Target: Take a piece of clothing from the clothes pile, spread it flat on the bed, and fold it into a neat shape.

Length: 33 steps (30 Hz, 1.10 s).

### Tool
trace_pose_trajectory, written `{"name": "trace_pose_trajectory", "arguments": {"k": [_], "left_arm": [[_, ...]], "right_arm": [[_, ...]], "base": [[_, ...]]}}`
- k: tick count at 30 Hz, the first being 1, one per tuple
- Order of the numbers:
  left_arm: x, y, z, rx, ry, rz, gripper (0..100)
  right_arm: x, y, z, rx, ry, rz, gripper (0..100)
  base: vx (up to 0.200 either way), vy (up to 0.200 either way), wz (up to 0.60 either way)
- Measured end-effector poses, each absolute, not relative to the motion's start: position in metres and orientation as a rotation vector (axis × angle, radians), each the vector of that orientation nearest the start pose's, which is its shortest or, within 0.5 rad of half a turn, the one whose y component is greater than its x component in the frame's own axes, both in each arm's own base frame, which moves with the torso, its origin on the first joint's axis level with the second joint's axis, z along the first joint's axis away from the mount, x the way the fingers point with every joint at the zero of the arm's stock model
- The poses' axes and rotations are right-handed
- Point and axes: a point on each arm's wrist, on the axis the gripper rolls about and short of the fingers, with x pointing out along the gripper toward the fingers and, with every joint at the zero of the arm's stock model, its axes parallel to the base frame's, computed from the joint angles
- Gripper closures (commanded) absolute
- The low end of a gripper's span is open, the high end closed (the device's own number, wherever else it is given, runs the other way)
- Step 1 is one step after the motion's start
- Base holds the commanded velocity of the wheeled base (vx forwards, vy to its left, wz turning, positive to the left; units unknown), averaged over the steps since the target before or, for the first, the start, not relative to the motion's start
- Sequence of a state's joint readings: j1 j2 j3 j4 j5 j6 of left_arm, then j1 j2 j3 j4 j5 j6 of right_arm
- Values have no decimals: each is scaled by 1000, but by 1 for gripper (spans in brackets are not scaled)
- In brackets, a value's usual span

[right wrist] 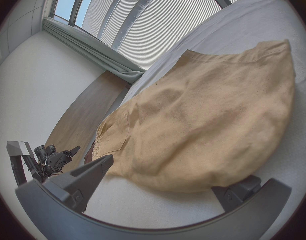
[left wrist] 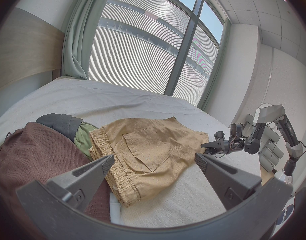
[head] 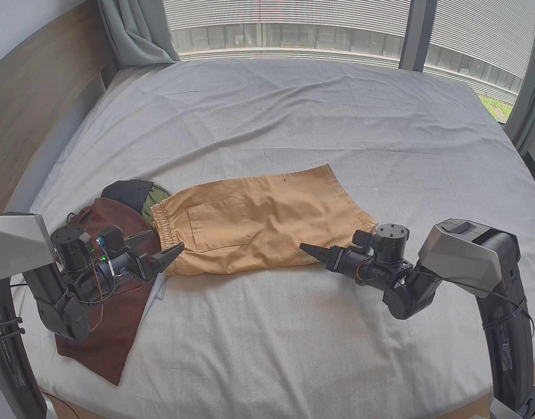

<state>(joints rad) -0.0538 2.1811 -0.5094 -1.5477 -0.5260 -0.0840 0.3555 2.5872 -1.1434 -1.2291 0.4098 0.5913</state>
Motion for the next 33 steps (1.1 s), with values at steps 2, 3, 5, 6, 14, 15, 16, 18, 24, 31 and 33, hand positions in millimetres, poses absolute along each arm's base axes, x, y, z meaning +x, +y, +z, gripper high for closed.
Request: {"name": "trace_pose_trajectory", "arguments": {"k": [2, 3, 5, 6, 14, 15, 16, 18, 24, 31, 33], "left_arm": [[327, -29, 52, -113, 148, -573, 0], [327, -29, 52, -114, 148, -573, 0], [327, -29, 52, -116, 148, -573, 0], [327, -29, 52, -116, 149, -573, 0], [327, -29, 52, -118, 150, -574, 0], [327, -30, 52, -119, 151, -575, 0], [327, -30, 52, -119, 151, -576, 0], [326, -30, 51, -119, 153, -577, 0], [326, -31, 50, -123, 161, -578, 0], [325, -32, 48, -126, 170, -580, 0], [325, -32, 47, -126, 173, -581, 0]], "right_arm": [[421, 169, -28, 566, 434, 684, 0], [422, 172, -29, 568, 433, 689, 0], [422, 177, -29, 576, 435, 698, 0], [421, 181, -29, 579, 436, 705, 0], [423, 192, -30, 582, 428, 727, 0], [423, 192, -30, 582, 428, 728, 0], [423, 192, -30, 582, 428, 727, 100], [423, 192, -31, 581, 426, 722, 100], [423, 192, -34, 582, 425, 705, 100], [422, 191, -36, 582, 427, 702, 100], [421, 191, -36, 581, 430, 700, 100]], "base": [[0, 0, 0], [0, 0, 0], [0, 0, 0], [0, 0, 0], [0, 0, 0], [0, 0, 0], [0, 0, 0], [0, 0, 0], [0, 0, 0], [0, 0, 0], [0, 0, 0]]}}
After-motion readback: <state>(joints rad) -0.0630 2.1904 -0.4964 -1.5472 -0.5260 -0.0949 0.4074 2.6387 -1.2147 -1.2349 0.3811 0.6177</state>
